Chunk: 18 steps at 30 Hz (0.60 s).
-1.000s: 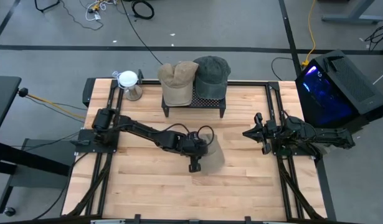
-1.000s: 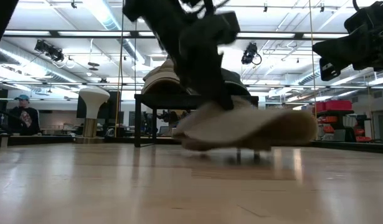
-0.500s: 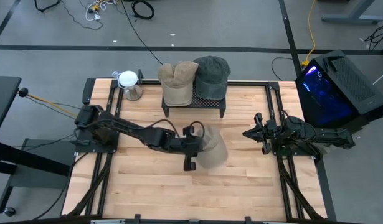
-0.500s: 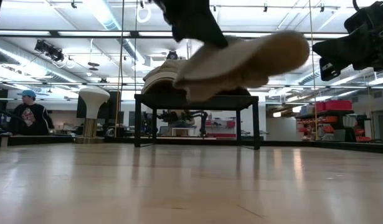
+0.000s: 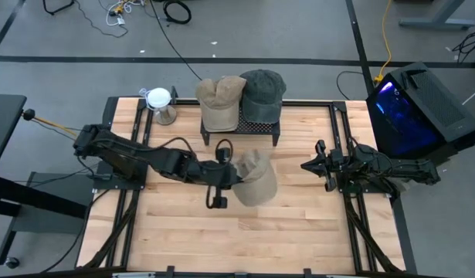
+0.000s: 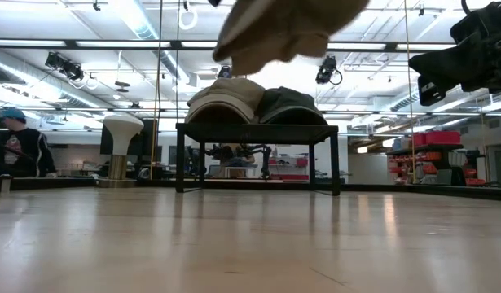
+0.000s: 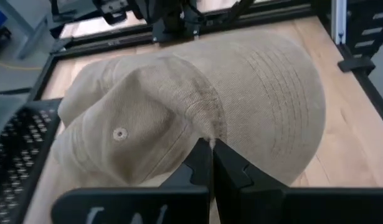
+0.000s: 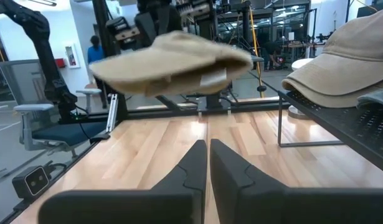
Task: Pick & Place hat
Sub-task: Stack the brown cap on the other brown cap on the shelf
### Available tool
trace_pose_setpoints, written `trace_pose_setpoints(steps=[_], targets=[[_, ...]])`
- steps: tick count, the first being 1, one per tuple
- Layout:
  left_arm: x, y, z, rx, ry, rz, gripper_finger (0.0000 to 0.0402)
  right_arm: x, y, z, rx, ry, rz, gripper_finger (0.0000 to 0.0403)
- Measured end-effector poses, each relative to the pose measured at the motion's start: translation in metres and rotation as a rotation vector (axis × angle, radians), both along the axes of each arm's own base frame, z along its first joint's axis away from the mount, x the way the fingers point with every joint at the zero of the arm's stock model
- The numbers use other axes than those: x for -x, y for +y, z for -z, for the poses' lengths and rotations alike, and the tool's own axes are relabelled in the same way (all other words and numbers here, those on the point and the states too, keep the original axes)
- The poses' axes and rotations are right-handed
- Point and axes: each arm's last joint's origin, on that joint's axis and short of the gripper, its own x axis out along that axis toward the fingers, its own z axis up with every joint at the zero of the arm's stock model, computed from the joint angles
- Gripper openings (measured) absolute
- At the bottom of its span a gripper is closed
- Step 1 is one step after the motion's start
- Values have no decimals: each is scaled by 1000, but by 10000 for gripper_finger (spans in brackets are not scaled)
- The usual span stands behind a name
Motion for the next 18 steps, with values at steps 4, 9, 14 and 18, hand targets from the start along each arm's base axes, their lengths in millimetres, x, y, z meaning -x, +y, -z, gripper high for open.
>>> trace_pose_setpoints(steps=[4,9,14,18], targets=[[16,5,-14,-44,7,14,2,0,0,0,0,0,0,25],[32,11,-23,-121,36,19,2,0,0,0,0,0,0,25],[44,15,-31,-173,42,15,2,0,0,0,0,1,0,25],[51,18,-37,-230,38,11,2,0,0,0,0,1,0,25]])
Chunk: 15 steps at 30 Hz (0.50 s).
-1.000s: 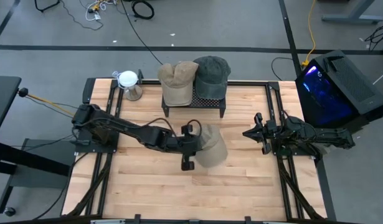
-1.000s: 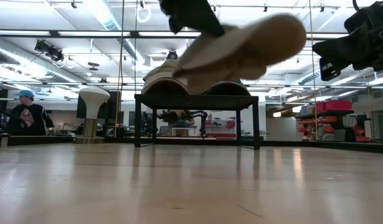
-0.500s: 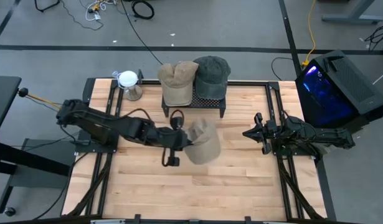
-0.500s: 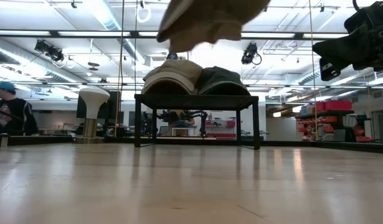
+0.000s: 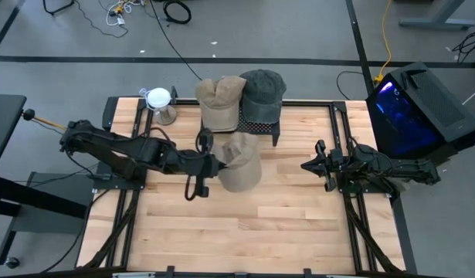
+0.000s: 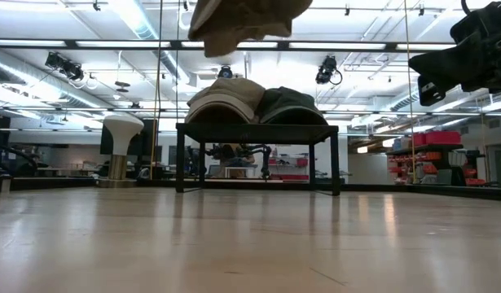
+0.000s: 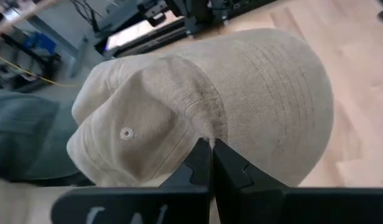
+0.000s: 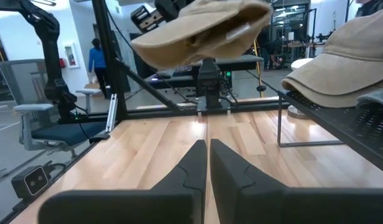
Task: Pick & Place hat
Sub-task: Stack the brown cap on the other brown cap on the shelf
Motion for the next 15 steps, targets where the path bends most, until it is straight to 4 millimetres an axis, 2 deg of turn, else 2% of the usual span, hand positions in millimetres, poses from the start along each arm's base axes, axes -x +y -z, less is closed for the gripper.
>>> trace_pose_setpoints(steps=[15], targets=[[13,33,-18,-326,14,-89,2,0,0,0,0,0,0,25]])
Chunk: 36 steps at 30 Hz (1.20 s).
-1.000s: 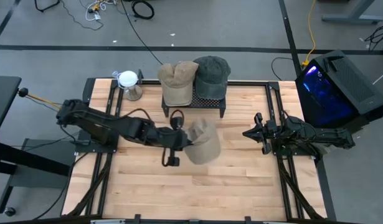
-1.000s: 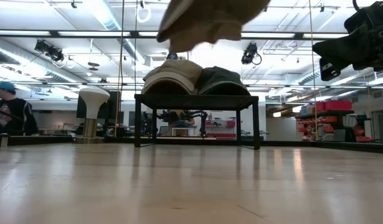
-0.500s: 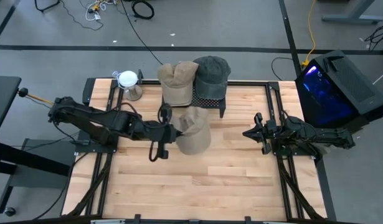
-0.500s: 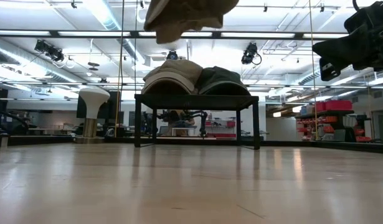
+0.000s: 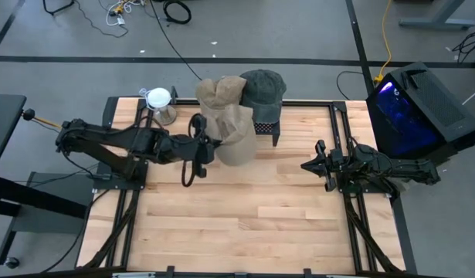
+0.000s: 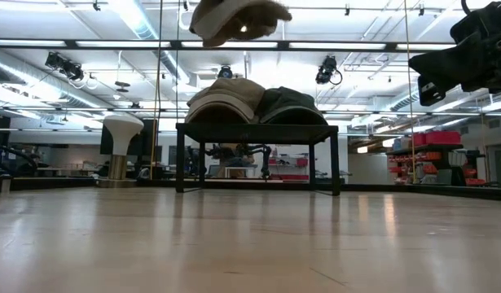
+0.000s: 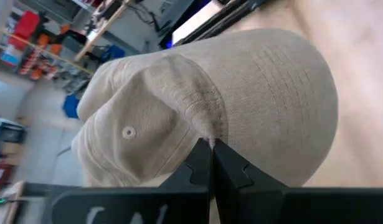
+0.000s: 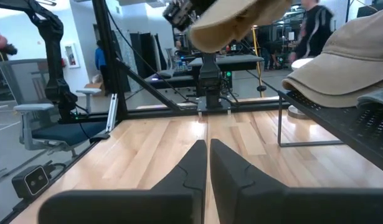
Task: Pick & Place hat
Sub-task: Stack the brown cap on the other brown cap on the shelf
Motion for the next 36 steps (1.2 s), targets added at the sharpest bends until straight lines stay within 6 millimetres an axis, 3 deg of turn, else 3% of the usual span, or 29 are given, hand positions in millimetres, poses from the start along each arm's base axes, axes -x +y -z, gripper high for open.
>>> trace_pose_setpoints(steps=[12,21,36], targets=[[2,42,-3,-256,124,-136,2,0,0,0,0,0,0,25],[3,63,-3,-386,247,-132,2,0,0,0,0,0,0,25],[8,90,2,-372,325,-126,2,0,0,0,0,-1,0,25]])
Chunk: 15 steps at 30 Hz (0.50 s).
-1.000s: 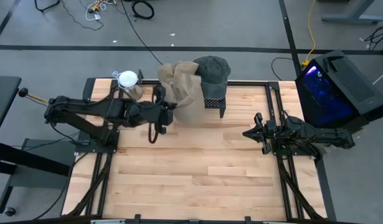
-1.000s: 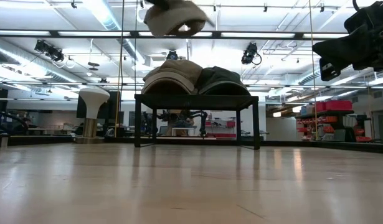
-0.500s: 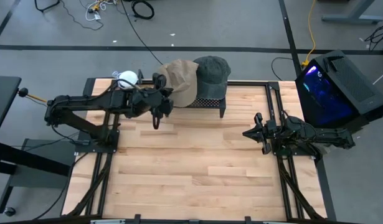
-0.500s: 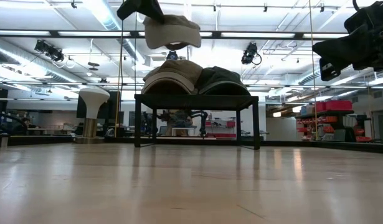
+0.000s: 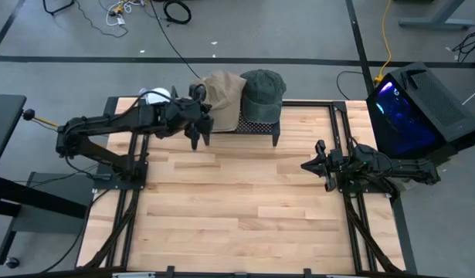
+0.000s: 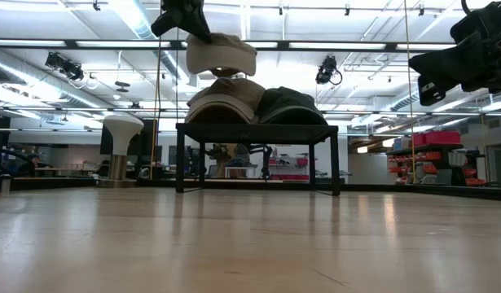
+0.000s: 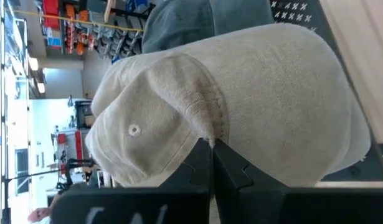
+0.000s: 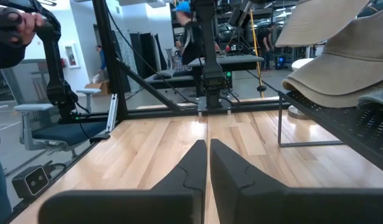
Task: Pick & Place hat
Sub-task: Stack the brown cap on the other brown cap on the shelf
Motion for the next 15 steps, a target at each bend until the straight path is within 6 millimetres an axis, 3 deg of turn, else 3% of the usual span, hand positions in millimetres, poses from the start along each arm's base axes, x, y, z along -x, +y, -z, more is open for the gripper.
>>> trace_pose_setpoints(steps=[15], targets=[[-1,26,7,52,14,-29,2,0,0,0,0,0,0,25]])
